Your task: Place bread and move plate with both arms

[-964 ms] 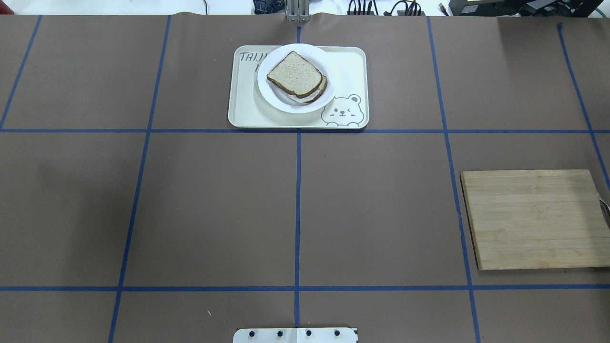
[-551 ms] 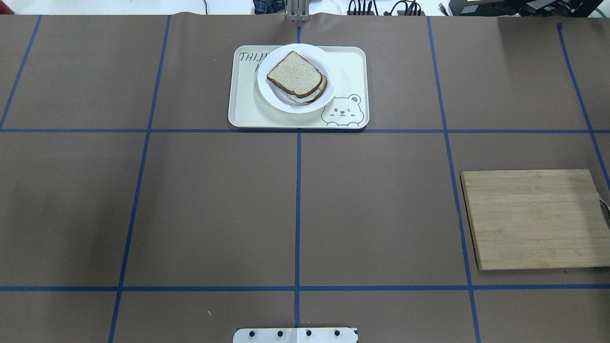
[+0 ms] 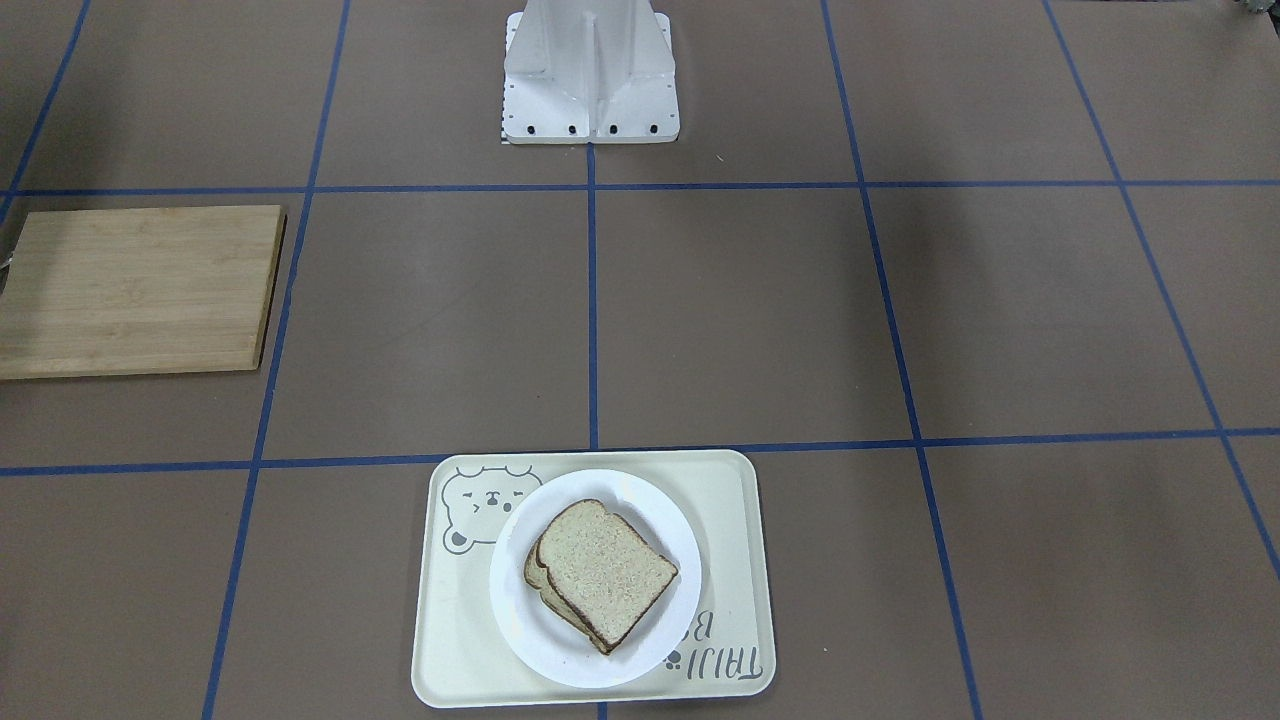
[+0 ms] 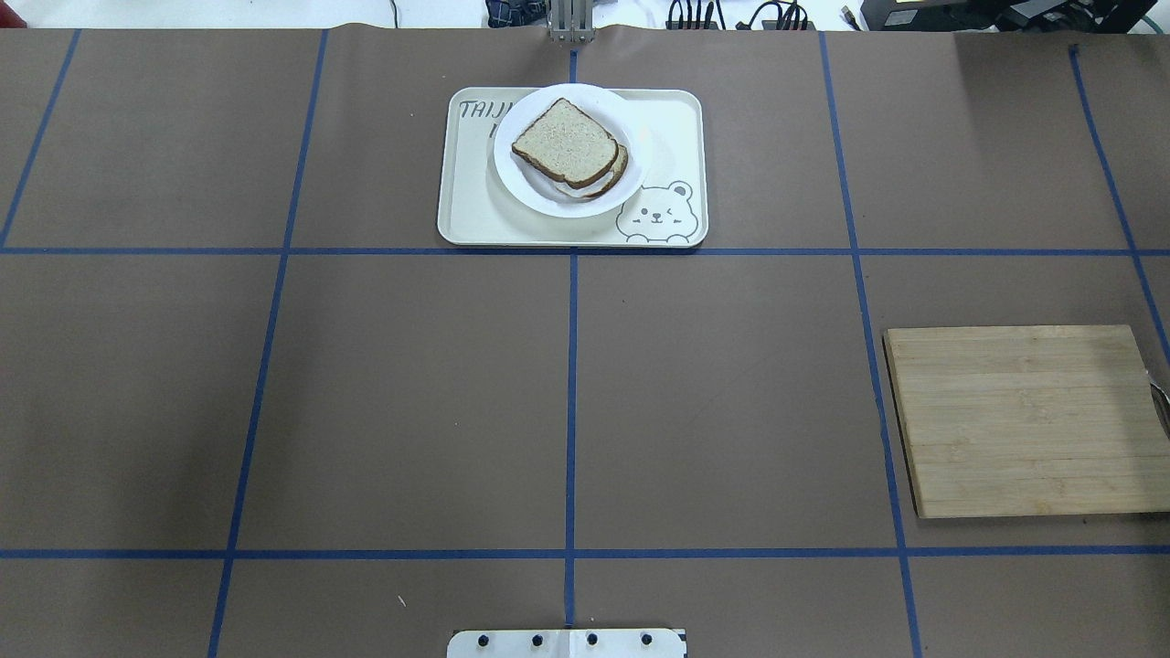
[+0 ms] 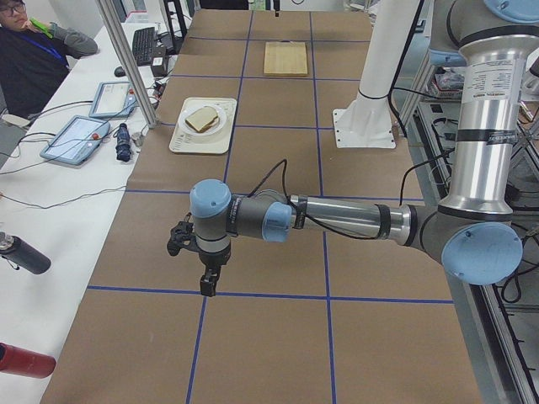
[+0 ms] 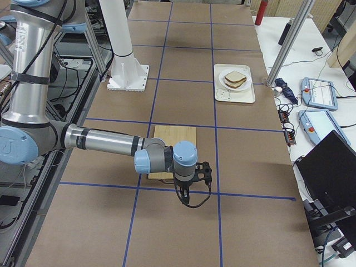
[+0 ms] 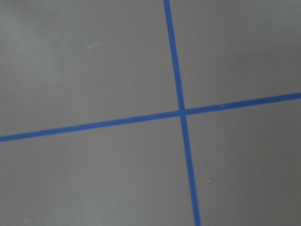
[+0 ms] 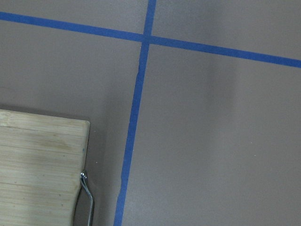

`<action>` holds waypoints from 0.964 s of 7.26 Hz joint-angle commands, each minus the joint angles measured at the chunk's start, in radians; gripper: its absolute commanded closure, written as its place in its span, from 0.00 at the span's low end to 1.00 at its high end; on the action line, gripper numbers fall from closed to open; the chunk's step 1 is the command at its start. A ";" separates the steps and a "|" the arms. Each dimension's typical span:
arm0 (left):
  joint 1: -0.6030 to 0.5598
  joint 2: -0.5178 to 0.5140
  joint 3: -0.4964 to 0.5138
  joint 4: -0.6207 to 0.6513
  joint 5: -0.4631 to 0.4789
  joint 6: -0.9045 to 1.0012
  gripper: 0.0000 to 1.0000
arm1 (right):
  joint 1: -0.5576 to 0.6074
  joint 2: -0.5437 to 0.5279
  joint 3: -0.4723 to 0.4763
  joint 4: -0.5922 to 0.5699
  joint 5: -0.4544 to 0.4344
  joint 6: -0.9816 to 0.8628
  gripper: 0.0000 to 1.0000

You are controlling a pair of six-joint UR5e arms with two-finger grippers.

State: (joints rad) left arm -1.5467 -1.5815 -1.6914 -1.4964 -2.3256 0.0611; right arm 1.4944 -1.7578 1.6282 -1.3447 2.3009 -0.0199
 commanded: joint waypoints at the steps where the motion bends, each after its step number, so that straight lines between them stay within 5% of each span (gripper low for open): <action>1: 0.007 0.014 -0.057 0.041 -0.034 0.002 0.02 | 0.000 0.000 -0.001 0.001 0.000 0.000 0.00; 7: 0.005 0.017 -0.056 0.038 -0.026 0.002 0.02 | 0.001 -0.011 0.001 0.001 -0.006 0.000 0.00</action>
State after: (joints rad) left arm -1.5409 -1.5658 -1.7470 -1.4596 -2.3527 0.0629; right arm 1.4955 -1.7624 1.6286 -1.3449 2.3028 -0.0199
